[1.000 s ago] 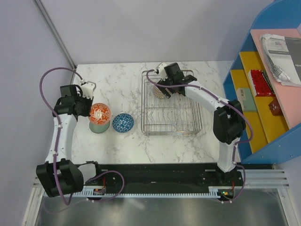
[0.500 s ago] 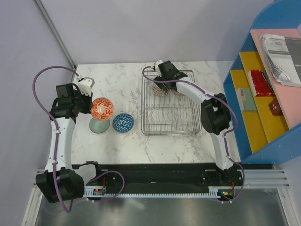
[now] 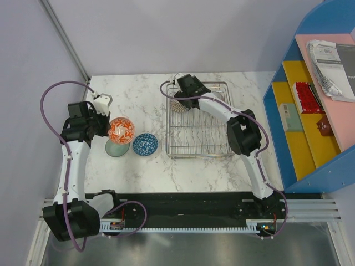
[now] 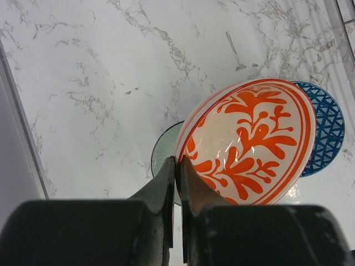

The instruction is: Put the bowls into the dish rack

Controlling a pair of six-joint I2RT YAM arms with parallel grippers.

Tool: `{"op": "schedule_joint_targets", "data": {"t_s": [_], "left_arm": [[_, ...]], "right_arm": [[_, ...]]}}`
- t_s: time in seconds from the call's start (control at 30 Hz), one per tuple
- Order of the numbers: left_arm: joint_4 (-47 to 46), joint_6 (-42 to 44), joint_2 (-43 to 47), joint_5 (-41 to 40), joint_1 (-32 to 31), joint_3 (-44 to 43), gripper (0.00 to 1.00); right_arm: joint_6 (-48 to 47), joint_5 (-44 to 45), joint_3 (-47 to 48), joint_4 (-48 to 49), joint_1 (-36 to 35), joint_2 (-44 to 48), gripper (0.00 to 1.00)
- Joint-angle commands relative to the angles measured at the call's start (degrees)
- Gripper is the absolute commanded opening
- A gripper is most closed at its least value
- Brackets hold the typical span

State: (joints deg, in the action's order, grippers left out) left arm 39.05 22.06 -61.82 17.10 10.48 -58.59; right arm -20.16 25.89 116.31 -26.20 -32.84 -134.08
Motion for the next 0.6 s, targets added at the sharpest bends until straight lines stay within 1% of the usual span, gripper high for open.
{"op": "schedule_joint_targets", "data": {"t_s": [0.0, 0.17, 0.37, 0.57], "left_arm": [[-4.3, -1.8, 2.0, 2.5, -0.2, 0.1, 0.02], [-4.5, -1.7, 2.8, 3.4, -0.1, 0.9, 0.02], [-4.9, -1.7, 3.6, 4.3, -0.1, 2.0, 0.02], [-5.0, -2.1, 4.0, 6.8, -0.1, 1.5, 0.02]], "right_arm": [[0.4, 0.9, 3.3, 2.1, -1.6, -1.3, 0.98], [0.0, 5.3, 2.9, 3.1, -1.4, -1.3, 0.98], [0.7, 8.9, -3.2, 6.4, 0.8, 1.5, 0.98], [0.7, 9.9, -7.8, 7.7, 3.9, 4.4, 0.98]]}}
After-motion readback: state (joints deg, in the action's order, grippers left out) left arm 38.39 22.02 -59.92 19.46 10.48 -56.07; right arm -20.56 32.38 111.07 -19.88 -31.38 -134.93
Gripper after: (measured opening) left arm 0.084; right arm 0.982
